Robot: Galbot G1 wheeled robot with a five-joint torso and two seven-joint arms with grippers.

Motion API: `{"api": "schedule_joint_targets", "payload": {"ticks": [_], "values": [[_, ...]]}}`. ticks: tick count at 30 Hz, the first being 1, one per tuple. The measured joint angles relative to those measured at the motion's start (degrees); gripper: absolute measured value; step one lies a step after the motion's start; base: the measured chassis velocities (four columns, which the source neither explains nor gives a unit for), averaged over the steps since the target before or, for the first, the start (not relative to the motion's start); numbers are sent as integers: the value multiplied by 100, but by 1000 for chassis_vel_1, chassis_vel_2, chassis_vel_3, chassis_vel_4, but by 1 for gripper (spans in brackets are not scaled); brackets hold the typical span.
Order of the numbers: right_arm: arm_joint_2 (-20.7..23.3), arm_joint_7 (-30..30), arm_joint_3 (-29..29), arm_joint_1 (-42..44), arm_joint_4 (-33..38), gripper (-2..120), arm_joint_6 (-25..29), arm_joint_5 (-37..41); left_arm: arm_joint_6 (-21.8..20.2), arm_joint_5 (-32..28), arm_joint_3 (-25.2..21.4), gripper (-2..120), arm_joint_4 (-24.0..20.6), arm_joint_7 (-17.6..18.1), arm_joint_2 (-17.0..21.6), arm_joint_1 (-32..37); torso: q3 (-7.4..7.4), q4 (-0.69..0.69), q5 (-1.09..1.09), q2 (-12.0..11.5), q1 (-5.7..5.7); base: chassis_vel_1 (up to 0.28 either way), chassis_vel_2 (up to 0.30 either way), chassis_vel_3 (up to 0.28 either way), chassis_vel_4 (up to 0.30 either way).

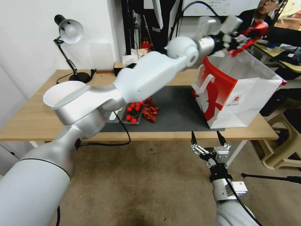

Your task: Pick up the trash from the table and place it into the takeout bag.

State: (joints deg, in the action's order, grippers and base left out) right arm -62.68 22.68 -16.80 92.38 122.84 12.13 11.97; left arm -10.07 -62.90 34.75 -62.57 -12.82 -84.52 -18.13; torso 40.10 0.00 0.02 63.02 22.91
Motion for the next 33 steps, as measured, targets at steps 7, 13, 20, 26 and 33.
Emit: {"api": "schedule_joint_targets", "payload": {"ticks": [7, 13, 20, 26, 33], "values": [[-2, 5, -13, -9, -34, 100, 31, 28, 270, 228, 429, 42, 430, -265, -716, 30, 0, 1, -2, 1, 0, 0, 0, 0, 0], [-75, 0, 11, -26, -92, 100, 45, 16, 354, 370, 566, 60, 313, -101, -699, 218, 0, -1, -2, 1, 0, 0, 0, 0, 0], [-110, -4, 18, -13, -73, 100, 44, -4, 334, 335, 355, 91, -16, 183, -319, 176, 0, -2, -3, 1, 0, 0, 0, 0, 0], [-108, -5, 10, -5, -7, 100, 30, -4, 31, 348, 284, 99, -767, 739, 503, 521, 0, -1, -4, 1, 0, 0, 0, 0, 0], [-95, -5, -47, 87, 77, 100, 26, 0, -56, 359, -50, 100, -1464, 971, 1276, 1035, 0, 3, -6, 1, 0, 0, 0, 0, 0]]}}
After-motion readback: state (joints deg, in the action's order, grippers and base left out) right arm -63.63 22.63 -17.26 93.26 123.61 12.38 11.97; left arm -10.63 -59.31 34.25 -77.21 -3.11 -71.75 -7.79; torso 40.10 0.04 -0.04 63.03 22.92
